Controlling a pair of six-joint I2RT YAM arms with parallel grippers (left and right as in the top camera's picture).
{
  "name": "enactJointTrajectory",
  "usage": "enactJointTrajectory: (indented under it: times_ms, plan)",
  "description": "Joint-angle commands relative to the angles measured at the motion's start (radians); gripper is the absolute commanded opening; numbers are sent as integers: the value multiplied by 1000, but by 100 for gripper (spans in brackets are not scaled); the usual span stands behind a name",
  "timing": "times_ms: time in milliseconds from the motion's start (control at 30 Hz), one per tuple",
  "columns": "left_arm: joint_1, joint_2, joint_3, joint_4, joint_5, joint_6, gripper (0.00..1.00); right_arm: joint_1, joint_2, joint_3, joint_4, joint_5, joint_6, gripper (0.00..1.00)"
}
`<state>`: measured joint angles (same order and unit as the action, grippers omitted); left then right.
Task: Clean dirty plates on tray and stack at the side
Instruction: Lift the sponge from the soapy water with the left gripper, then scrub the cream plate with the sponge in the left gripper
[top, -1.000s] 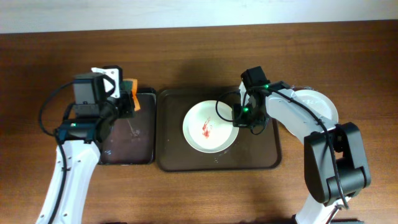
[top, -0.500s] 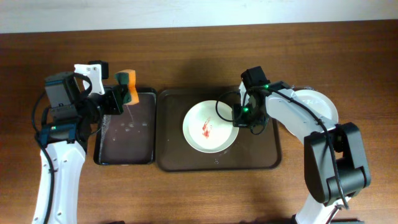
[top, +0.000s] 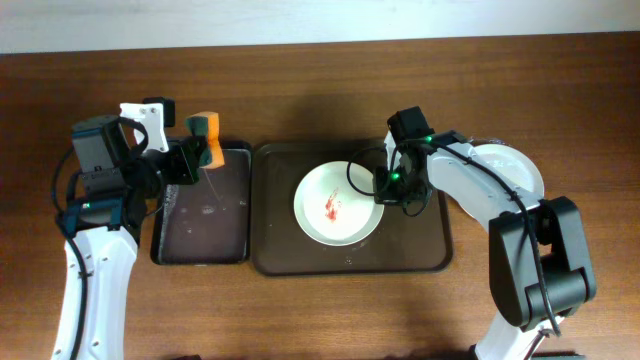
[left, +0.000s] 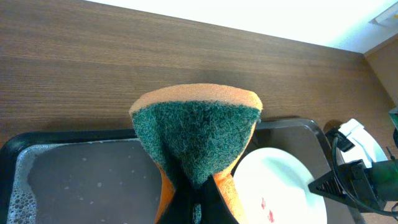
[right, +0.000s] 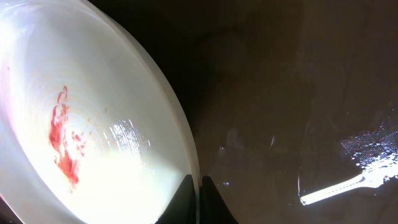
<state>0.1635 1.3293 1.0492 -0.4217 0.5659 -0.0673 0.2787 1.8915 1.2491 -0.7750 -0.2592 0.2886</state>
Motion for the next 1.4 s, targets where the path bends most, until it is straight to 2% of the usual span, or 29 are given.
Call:
enactJointTrajectory:
  times_ms: [0,200,467,533,567,700,800,933,1100,1233,1333,1367]
  plan:
    - [4,-17,24,6,22,20,0,4,-21,-2,0,9,9,4]
    - [3,8,-21,-62,-135,19,0,5,-21,-2,0,5,9,4]
    - [-10,188,-93,-109,-167,3,0,43,-20,-2,31,9,9,4]
    - [-45,206,-93,-125,-256,0,0,49,-18,-2,31,13,32,4]
    - [-88,206,-93,-130,-348,0,0,49,-17,-2,31,13,35,4]
    - [-225,206,-87,-130,-463,0,0,50,-16,-3,29,12,35,4]
    - [-301,206,-37,-155,-484,-5,0,49,-16,-3,30,13,35,4]
    - [-434,206,30,-142,-484,-90,0,50,-15,-3,30,13,35,4]
    - [-557,252,29,-51,-466,-292,0,49,-15,-3,30,13,35,4]
    - [-582,386,29,103,-169,-390,0,49,-15,-3,29,13,35,4]
    - [-582,480,29,187,9,-392,0,49,-15,-3,29,13,35,4]
    - [-582,499,29,194,27,-392,0,49,-15,-3,29,13,35,4]
